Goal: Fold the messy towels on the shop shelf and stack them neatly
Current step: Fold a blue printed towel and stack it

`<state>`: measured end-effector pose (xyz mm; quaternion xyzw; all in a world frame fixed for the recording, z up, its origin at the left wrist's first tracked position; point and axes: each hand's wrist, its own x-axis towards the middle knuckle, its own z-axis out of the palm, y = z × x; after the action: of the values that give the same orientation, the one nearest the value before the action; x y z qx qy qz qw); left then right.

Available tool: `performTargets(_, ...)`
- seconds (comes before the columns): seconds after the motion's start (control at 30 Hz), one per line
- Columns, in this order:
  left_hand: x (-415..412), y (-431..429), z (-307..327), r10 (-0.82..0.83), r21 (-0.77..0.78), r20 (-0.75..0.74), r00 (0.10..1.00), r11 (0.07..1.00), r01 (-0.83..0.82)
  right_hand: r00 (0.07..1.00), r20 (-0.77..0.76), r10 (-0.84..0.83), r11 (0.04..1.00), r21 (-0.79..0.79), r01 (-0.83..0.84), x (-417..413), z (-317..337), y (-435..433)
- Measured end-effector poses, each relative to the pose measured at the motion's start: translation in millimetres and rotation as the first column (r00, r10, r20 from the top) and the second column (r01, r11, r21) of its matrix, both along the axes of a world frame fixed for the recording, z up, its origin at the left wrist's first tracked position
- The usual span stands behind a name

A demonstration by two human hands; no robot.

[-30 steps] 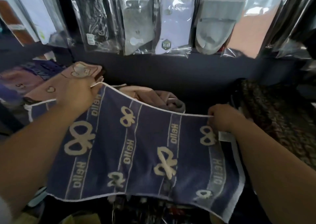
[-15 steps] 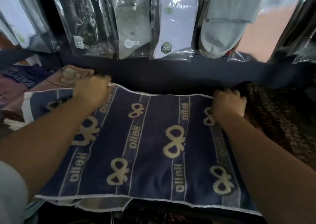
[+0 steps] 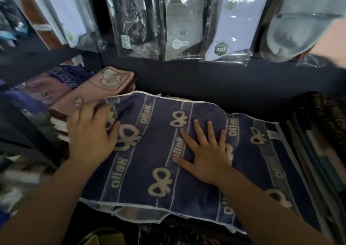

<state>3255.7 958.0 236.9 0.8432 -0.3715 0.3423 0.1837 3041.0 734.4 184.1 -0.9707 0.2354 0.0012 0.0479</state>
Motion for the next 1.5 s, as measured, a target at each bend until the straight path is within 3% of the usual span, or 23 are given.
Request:
performTargets(0.07,-8,33,-13,0.056,-0.152,-0.052,0.997,0.986,-0.063,1.000,0.011,-0.007,1.000,0.003,0.007,0,-2,0)
performTargets(0.13,-16,53,-23,0.054,-0.239,-0.292,0.955,0.962,-0.128,1.000,0.006,-0.009,1.000,0.007,0.009,1,-1,-1)
performTargets(0.2,-19,59,-30,0.011,-0.215,-0.545,0.839,0.965,-0.153,1.000,0.001,-0.012,1.000,0.003,0.012,1,-1,-1)
performTargets(0.33,-12,56,-37,-0.067,-0.170,-0.780,0.622,0.980,-0.107,0.999,0.009,-0.031,1.000,-0.004,0.031,2,-2,0)
performTargets(0.43,-4,54,-37,-0.045,-0.175,-0.841,0.539,0.966,-0.192,0.999,-0.002,-0.038,0.999,-0.013,0.038,2,-2,1)
performTargets(0.57,-3,57,-41,-0.009,-0.140,-0.842,0.539,0.969,-0.202,0.999,-0.008,-0.042,0.999,-0.015,0.042,2,-1,1)
performTargets(0.7,1,59,-42,0.068,-0.043,-0.904,0.422,0.968,-0.248,0.999,-0.018,-0.039,0.999,-0.016,0.039,3,-1,1)
performTargets(0.83,5,65,-42,0.227,0.158,-0.837,0.498,0.971,-0.177,0.999,-0.024,-0.049,0.999,0.001,0.049,6,0,0)
performTargets(0.93,2,74,-49,0.214,0.178,-0.833,0.510,0.977,-0.118,0.998,-0.036,-0.053,0.999,0.001,0.053,8,1,0)
performTargets(1.23,-22,76,-14,-0.077,-0.212,-0.715,0.695,0.971,-0.112,0.997,-0.046,-0.059,0.998,0.004,0.059,9,1,0)
performTargets(1.37,-30,68,9,-0.109,-0.264,-0.634,0.765,0.961,-0.082,0.997,-0.040,-0.061,0.998,0.005,0.061,9,1,0)
performTargets(1.5,-29,62,7,-0.109,-0.258,-0.652,0.751,0.963,-0.084,0.997,-0.040,-0.064,0.998,0.013,0.064,7,1,1)
